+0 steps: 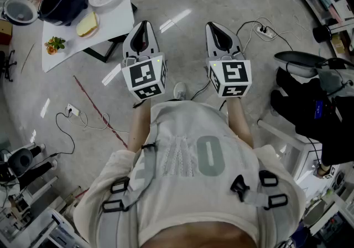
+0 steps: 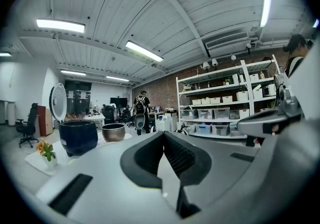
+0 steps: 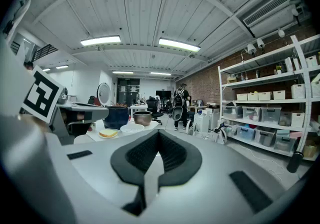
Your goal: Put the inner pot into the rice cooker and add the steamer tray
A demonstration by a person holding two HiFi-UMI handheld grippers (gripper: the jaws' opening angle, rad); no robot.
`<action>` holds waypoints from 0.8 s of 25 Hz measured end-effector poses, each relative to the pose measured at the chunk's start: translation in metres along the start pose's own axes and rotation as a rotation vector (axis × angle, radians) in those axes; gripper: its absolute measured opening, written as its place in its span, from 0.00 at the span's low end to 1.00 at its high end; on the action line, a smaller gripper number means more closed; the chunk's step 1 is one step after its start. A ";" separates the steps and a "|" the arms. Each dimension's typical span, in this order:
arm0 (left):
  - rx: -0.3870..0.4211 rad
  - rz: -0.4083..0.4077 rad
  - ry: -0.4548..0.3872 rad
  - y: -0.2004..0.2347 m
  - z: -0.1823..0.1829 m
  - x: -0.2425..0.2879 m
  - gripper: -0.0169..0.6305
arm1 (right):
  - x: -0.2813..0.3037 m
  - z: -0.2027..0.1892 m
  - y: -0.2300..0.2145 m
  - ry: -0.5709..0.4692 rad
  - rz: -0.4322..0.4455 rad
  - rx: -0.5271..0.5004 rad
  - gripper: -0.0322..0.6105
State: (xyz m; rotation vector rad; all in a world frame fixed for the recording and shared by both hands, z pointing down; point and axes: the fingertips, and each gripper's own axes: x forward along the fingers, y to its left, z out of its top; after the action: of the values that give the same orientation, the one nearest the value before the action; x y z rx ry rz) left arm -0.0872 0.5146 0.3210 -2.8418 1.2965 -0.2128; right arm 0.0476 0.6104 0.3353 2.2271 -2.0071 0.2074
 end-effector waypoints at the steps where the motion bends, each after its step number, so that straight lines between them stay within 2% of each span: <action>1: 0.000 0.001 -0.003 -0.002 0.001 -0.006 0.06 | -0.007 0.000 0.001 -0.002 0.000 -0.001 0.06; 4: -0.004 0.005 -0.008 -0.002 0.004 -0.014 0.06 | -0.015 0.001 0.006 -0.005 0.006 -0.004 0.06; 9: -0.007 0.005 -0.014 0.011 0.001 0.000 0.06 | 0.004 0.001 0.009 -0.001 0.012 -0.007 0.06; 15: -0.018 0.000 -0.030 0.017 0.006 0.004 0.06 | 0.008 0.008 0.012 -0.032 0.036 0.034 0.06; 20: -0.044 0.012 -0.043 0.040 0.010 0.006 0.06 | 0.025 0.009 0.025 -0.020 0.039 0.031 0.06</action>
State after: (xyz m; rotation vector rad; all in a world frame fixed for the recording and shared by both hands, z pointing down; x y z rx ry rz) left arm -0.1124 0.4835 0.3094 -2.8569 1.3257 -0.1232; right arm 0.0250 0.5821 0.3313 2.2185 -2.0733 0.2229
